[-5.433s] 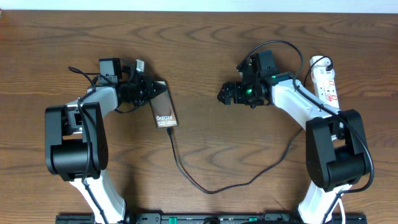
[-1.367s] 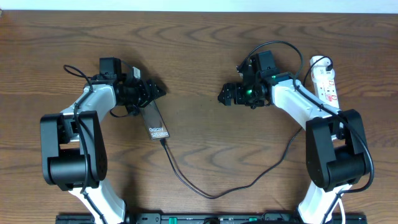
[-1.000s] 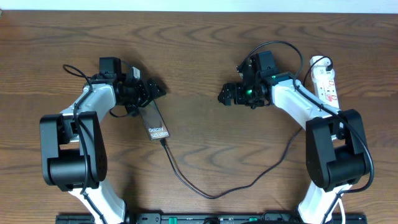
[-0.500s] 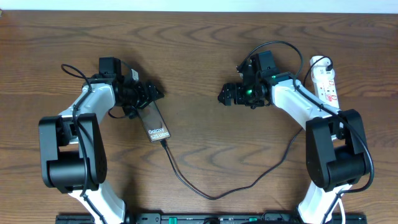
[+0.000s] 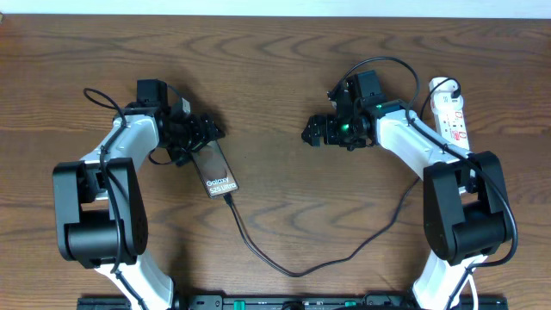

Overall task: Plug charger to phone and switch on socket
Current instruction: 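Lower the phone with the left gripper and lay it flat on the table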

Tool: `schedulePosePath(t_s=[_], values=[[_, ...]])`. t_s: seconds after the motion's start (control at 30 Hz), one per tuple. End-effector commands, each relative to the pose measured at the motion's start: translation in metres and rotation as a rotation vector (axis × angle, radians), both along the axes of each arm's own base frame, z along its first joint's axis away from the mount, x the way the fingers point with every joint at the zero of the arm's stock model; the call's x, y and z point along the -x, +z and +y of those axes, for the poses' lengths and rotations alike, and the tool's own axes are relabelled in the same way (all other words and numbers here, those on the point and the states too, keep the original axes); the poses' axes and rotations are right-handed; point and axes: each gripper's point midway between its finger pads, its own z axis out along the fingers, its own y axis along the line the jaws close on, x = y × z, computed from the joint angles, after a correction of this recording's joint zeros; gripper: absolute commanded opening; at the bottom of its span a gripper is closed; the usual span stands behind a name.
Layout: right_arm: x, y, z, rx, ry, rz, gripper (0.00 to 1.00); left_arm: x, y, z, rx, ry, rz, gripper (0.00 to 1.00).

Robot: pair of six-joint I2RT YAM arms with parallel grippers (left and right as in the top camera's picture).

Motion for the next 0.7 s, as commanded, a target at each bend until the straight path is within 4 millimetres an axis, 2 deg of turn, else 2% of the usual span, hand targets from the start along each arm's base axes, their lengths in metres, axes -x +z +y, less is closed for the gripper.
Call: schedulePosePath(t_s=[0.0, 0.67], values=[[-0.002, 0.011, 0.002, -0.005, 0.011, -0.029, 0.99, 0.060, -0.069, 0.032, -0.196, 0.010, 0.255, 0.87], [-0.002, 0.011, 0.002, -0.005, 0.011, -0.030, 0.99, 0.078, -0.068, 0.032, -0.197, 0.002, 0.332, 0.87]])
